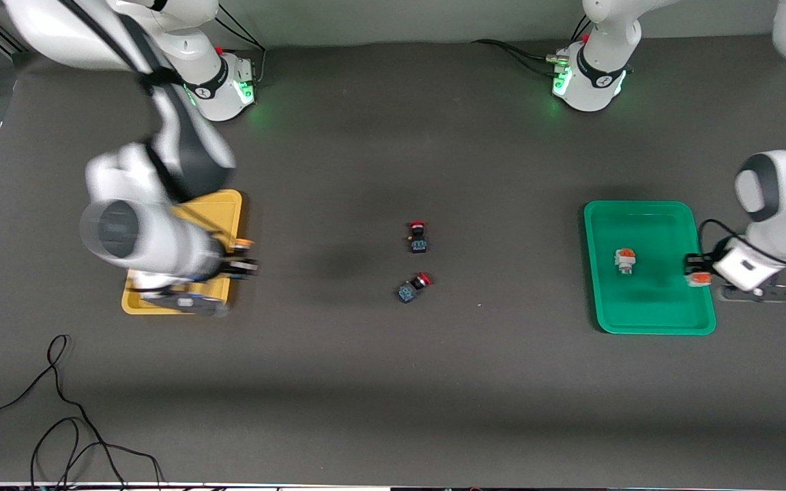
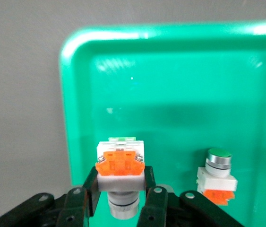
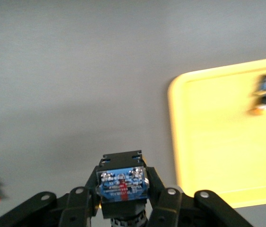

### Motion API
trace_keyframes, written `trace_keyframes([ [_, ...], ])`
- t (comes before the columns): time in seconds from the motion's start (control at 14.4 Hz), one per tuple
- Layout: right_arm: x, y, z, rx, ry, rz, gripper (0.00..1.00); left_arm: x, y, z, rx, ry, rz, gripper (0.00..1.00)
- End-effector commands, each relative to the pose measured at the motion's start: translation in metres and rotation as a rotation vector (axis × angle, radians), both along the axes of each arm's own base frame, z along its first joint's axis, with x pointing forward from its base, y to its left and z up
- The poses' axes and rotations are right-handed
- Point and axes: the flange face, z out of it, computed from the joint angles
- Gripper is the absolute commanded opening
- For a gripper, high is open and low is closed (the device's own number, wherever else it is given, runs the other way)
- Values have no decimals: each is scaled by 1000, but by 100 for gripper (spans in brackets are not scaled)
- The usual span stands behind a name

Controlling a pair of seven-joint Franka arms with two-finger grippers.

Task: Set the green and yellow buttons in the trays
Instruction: 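Place the yellow button in the yellow tray while the left gripper places green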

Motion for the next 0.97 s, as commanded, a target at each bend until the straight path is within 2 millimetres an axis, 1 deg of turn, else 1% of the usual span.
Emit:
trace_keyframes([
  [0.0,-19,-88,-19,69,27,80,0,-23,-5,-21,4,13,-39,27],
  [0.07,-21,-111,-31,85,33,86,0,-28,-4,-27,2,28,-38,27],
  [0.14,-26,-125,-51,88,17,87,0,-29,-2,-30,1,36,-35,32],
  [0.21,-32,-129,-74,80,-7,84,0,-28,-2,-28,2,38,-35,42],
  [0.28,-36,-132,-104,65,-37,77,0,-27,-1,-25,3,40,-32,64],
  [0.35,-41,-134,-133,50,-64,71,0,-26,0,-21,4,60,-32,100],
  [0.42,-44,-135,-156,36,-90,66,0,-21,2,-9,8,78,-30,100],
  [0.49,-46,-134,-177,24,-102,68,0,-14,3,6,13,107,-28,100],
  [0.55,-45,-134,-193,13,-112,68,0,-5,4,24,18,134,-28,100],
  [0.62,-47,-134,-204,7,-118,68,0,2,3,37,20,154,-28,100],
  [0.69,-47,-134,-210,3,-124,67,0,9,5,53,24,158,-25,100],
  [0.76,-47,-134,-210,3,-124,67,27,12,5,73,31,156,-23,100],
  [0.9,-46,-131,-197,9,-126,58,74,13,7,128,50,140,-43,100],
])
